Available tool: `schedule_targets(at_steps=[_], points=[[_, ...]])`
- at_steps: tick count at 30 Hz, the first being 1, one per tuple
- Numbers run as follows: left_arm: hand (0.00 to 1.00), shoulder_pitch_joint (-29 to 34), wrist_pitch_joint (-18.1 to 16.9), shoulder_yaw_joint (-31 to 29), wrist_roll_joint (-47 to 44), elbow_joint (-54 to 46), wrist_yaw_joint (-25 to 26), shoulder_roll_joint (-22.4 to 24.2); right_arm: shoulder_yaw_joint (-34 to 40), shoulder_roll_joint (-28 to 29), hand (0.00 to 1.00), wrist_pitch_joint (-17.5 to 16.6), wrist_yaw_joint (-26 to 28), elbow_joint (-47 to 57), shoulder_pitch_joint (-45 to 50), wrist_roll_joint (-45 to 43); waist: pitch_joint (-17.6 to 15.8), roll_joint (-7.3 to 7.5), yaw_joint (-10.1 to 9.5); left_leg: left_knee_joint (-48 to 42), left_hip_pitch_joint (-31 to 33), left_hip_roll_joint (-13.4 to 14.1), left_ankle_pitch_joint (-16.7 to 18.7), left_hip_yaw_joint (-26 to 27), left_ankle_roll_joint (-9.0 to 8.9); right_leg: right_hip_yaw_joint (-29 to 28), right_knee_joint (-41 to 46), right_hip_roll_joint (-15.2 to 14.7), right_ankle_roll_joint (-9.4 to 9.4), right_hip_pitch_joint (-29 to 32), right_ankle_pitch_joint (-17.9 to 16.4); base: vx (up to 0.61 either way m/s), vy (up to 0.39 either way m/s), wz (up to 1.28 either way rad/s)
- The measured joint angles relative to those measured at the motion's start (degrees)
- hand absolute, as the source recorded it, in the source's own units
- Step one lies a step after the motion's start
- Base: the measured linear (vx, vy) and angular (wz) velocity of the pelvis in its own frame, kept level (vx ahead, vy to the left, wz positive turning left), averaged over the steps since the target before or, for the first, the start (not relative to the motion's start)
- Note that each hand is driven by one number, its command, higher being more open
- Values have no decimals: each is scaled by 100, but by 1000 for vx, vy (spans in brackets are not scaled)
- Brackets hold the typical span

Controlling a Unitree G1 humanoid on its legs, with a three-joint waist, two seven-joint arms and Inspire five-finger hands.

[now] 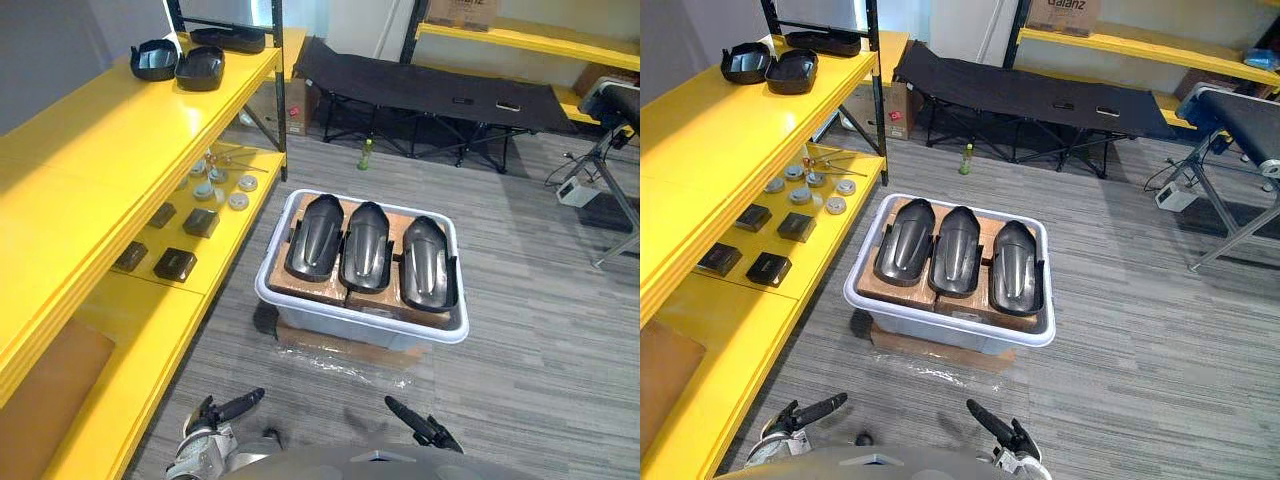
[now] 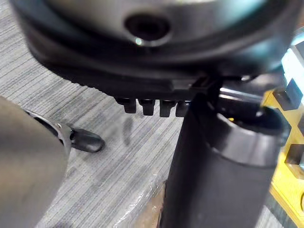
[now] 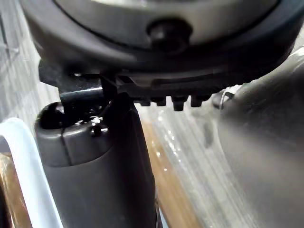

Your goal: Walk over and take three plastic housings, then place them on the shelf

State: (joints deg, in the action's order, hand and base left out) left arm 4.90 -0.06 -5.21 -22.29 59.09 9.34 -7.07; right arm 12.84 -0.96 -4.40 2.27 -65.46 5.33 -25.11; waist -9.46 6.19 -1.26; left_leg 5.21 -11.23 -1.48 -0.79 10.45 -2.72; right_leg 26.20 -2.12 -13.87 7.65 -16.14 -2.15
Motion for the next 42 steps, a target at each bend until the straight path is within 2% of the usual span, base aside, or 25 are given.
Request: schedule_targets(at_steps=[8, 17, 20, 30, 33, 37, 40, 42], points=[[100, -5, 104, -20, -7, -13, -52, -3, 3, -14, 100, 88, 30, 4, -16, -5, -10, -17, 3, 0, 5, 0, 0, -1, 0, 0, 0, 0, 2, 6, 1, 0, 0, 0], [100, -47, 1152, -240, -14, -136, -599, -60, 242, -184, 100, 867, 93, 264, -176, -80, -14, -156, 71, 0, 74, 13, 8, 78, 0, -118, 2, 13, 4, 119, -1, 3, 0, -3], [100, -30, 1173, -236, -9, -140, -691, -52, 242, -218, 100, 907, 94, 321, -186, -87, -11, -199, 134, 0, 61, 16, 17, 120, -5, -143, -3, 14, 7, 120, 1, 17, -3, -8], [100, -1, 1161, -78, 126, -299, -774, -56, 268, -205, 100, 873, 104, 344, -189, -62, -6, -213, 155, 1, -31, 50, 46, 320, -46, -309, 0, 39, 13, 105, 8, 14, -8, -9], [100, 3, 1115, 19, 273, -369, -781, -64, 237, -134, 100, 842, -137, 503, -158, -65, -4, -215, 162, 2, -38, 104, 118, 362, -66, -351, 9, 89, -5, 117, -2, -2, -5, -4], [100, 160, 1105, 73, 440, -829, -799, -48, 239, -77, 100, 629, -553, 1333, 1, -3, -2, -222, 162, 0, -118, 176, 245, 656, -76, -658, 10, 148, -36, 252, 17, -9, 0, -39], [100, 240, 1109, 151, 489, -1120, -815, -4, 326, -109, 100, 425, -678, 2070, 126, -1, -8, -209, 173, -6, -74, 220, 438, 864, 4, -933, 383, 146, -238, 631, -102, 1, 35, -46], [100, 277, 1116, 253, 495, -1357, -808, -13, 459, -112, 100, 274, -704, 2433, 94, 9, -66, -224, 276, -33, -15, 300, 420, 975, -24, -1091, 1066, 147, -320, 1081, -111, 62, 48, -31]])
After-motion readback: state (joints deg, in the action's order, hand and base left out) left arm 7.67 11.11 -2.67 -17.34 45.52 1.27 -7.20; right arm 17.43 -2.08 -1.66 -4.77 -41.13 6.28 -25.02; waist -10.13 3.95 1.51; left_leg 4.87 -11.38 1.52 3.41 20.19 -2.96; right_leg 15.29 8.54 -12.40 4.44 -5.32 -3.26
